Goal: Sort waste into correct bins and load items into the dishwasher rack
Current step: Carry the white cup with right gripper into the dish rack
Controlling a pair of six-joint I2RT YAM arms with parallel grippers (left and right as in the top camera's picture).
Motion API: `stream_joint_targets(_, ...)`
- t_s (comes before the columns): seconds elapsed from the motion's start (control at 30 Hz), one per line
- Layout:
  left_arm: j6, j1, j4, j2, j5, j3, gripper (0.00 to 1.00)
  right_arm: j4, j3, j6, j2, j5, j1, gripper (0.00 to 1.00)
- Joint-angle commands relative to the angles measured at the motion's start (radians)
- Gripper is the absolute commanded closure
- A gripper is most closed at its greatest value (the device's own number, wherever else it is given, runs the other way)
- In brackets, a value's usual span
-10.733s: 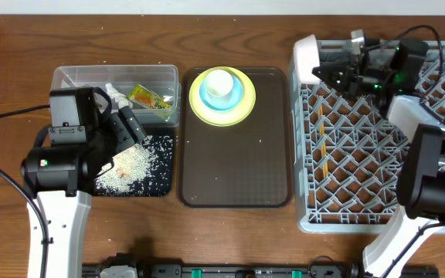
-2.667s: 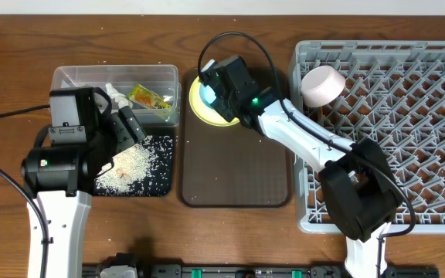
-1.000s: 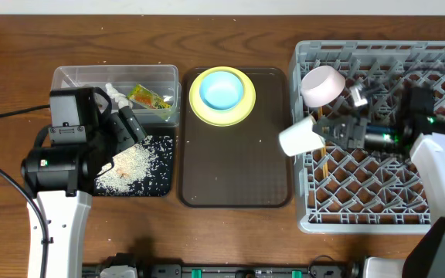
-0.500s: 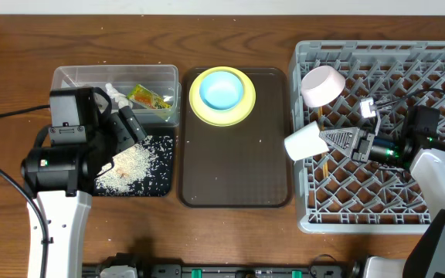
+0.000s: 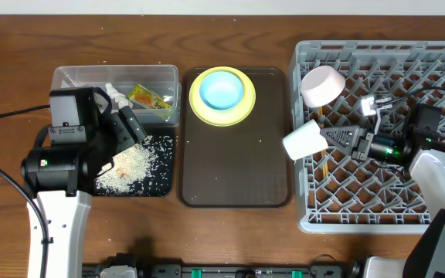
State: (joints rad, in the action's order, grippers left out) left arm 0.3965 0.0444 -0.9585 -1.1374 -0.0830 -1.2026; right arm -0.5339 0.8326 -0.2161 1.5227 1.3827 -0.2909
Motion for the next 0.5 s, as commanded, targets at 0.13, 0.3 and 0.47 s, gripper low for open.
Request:
stream_joint_targets(0.13,0.002,0.004,0.001,-0.004,-0.003,0.001,0.09,0.0,-0.025,-0.017,0.007,-0.104,-0.011,0.99)
stream_joint_targets(0.3,0.002,0.004,0.001,-0.004,-0.003,0.001,0.09,-0.001,-0.027,-0.017,0.007,-0.165,-0.021,0.99)
stream_joint_targets(0.47,0.002,0.004,0.001,-0.004,-0.003,0.001,0.09,-0.027,-0.027,-0.017,0.007,-0.204,-0.047,0.99)
